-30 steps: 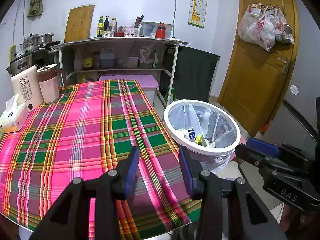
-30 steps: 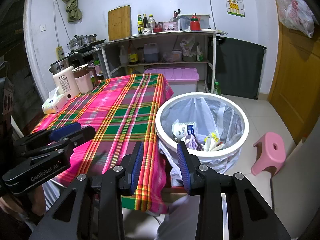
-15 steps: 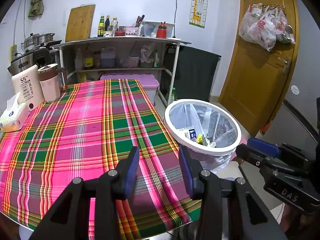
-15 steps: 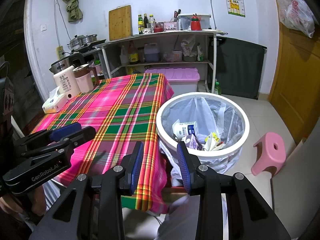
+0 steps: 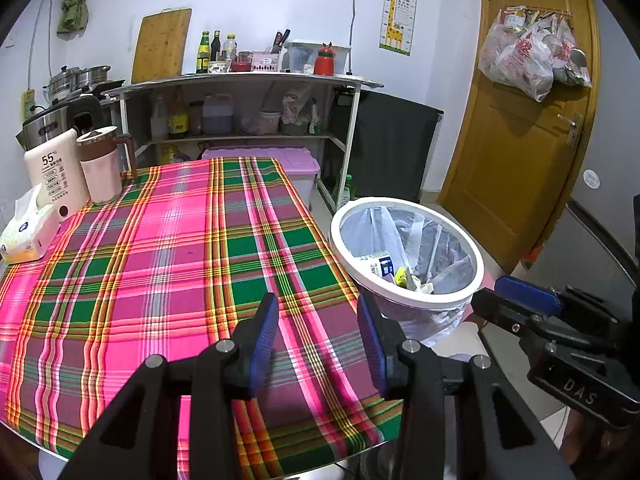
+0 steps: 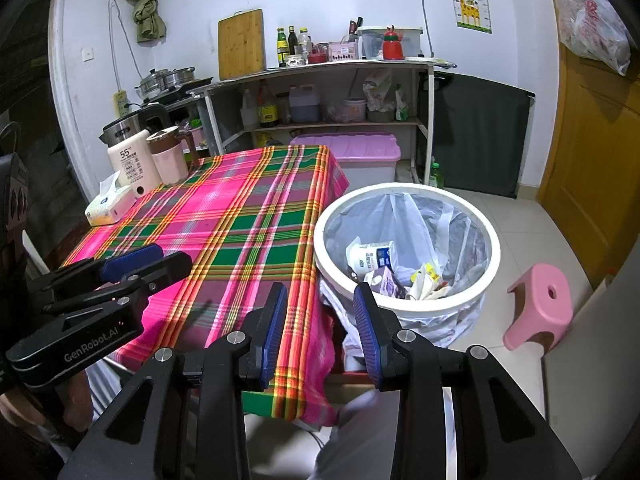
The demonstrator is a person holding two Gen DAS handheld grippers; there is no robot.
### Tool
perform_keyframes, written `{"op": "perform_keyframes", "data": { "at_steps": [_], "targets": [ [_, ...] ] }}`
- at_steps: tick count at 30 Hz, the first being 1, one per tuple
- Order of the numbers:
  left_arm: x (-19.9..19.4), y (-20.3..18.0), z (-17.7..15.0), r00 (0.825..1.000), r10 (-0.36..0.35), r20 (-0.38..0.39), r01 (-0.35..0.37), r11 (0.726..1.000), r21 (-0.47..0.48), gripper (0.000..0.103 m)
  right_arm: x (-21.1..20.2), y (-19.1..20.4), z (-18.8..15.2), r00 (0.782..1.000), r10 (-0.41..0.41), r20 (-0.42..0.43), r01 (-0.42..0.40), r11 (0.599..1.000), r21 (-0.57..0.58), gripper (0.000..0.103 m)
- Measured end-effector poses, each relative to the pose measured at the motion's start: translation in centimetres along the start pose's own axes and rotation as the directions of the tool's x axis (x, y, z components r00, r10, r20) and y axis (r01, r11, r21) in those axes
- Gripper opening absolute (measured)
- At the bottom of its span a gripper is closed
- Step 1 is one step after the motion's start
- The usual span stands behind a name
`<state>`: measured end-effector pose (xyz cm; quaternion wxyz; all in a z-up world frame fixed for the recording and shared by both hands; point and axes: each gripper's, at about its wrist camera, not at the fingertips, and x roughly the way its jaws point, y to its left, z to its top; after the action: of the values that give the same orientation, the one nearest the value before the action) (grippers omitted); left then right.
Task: Collect trash
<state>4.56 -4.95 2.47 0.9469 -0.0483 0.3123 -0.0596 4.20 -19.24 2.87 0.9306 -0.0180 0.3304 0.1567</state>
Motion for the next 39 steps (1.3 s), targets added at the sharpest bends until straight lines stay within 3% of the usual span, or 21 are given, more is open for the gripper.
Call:
{"op": "perform_keyframes", "data": {
  "at_steps": [39],
  "targets": [
    [-0.54,0.64,-0.71,1.000,0.010,-0.005,-0.010,1.000,0.002,0.042,0.01,0.15,-0.16,1.000,0.001,-0.004,-0.001,1.000,0.000,0.036]
  ]
}}
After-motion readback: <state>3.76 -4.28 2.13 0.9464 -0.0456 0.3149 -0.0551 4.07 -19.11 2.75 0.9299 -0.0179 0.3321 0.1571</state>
